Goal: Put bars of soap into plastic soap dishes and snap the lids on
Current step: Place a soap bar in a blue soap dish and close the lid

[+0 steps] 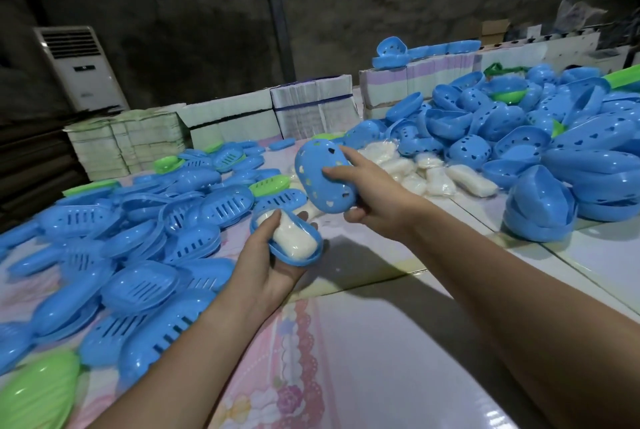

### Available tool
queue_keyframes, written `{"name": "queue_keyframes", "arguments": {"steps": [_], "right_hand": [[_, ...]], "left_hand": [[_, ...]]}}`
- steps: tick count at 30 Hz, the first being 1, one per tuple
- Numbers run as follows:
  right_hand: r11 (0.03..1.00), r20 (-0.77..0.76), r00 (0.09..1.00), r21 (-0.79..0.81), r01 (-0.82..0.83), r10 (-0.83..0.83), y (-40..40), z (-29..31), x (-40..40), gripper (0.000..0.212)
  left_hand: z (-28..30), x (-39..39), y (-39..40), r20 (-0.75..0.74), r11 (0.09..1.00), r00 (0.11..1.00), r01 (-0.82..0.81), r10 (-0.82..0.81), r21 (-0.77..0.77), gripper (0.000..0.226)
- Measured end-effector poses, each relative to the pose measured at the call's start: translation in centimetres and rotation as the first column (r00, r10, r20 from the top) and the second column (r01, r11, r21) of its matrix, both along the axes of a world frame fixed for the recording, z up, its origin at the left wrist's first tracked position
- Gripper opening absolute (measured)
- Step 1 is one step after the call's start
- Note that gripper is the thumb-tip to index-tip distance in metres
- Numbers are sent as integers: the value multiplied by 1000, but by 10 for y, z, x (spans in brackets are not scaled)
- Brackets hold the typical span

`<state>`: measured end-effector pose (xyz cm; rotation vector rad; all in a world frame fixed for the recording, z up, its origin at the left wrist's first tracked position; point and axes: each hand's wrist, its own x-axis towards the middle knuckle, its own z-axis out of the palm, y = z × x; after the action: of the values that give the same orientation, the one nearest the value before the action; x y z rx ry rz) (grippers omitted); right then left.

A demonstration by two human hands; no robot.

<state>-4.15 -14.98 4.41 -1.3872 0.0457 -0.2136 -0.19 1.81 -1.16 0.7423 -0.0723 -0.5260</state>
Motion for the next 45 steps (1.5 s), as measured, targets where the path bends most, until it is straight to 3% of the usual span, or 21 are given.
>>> {"name": "queue_keyframes", "arguments": {"steps": [2, 5, 7, 11, 16, 18, 21, 28, 32, 35, 38, 40, 45], "right_hand": [[997, -51, 995, -2, -80, 80, 7, -5, 1, 48], [928, -124, 992, -370, -36, -11, 18, -18, 3, 59], [863, -71, 995, -505, 24, -69, 19, -24, 7, 66], [803, 79, 996, -590, 87, -50, 19, -29, 12, 81], [551, 27, 990, -828, 100, -140, 17, -29, 10, 111], [556, 1, 988, -827, 86, -152, 16, -27, 9, 107], [590, 24, 989, -800, 105, -144, 17, -24, 7, 77], [594, -53, 986, -803, 52, -157, 18, -23, 6, 81], [593, -14, 993, -803, 60, -120, 23, -23, 3, 60], [617, 72, 995, -780, 102, -73, 28, -18, -2, 75], [502, 62, 997, -862, 73, -38, 37, -20, -4, 99], [451, 37, 999, -891, 49, -34, 41, -24, -4, 97], [488, 45, 999, -872, 34, 10, 44, -19, -7, 83]], "left_hand": [[-1, 2, 2, 19, 1000, 999, 28, -28, -11, 25], [-1, 3, 4, 37, 999, 998, 41, -41, 12, 21], [-1, 3, 4, 51, 999, 998, 43, -44, 18, 23], [1, 1, 6, 58, 999, 997, 42, -42, 6, 29], [4, -2, 6, 67, 998, 996, 58, -58, -4, 31], [4, -2, 5, 78, 998, 995, 60, -61, 14, 31], [4, -2, 6, 83, 996, 993, 78, -81, 32, 27], [4, -3, 8, 114, 989, 983, 139, -144, 45, 31], [1, -1, 7, 104, 993, 989, 105, -109, 44, 32], [1, 2, 8, 73, 997, 994, 76, -76, 5, 37], [1, 6, 8, 67, 997, 995, 77, -77, 5, 41], [2, 7, 7, 86, 995, 992, 94, -96, 21, 32], [1, 7, 8, 104, 993, 988, 119, -116, -27, 32]]}}
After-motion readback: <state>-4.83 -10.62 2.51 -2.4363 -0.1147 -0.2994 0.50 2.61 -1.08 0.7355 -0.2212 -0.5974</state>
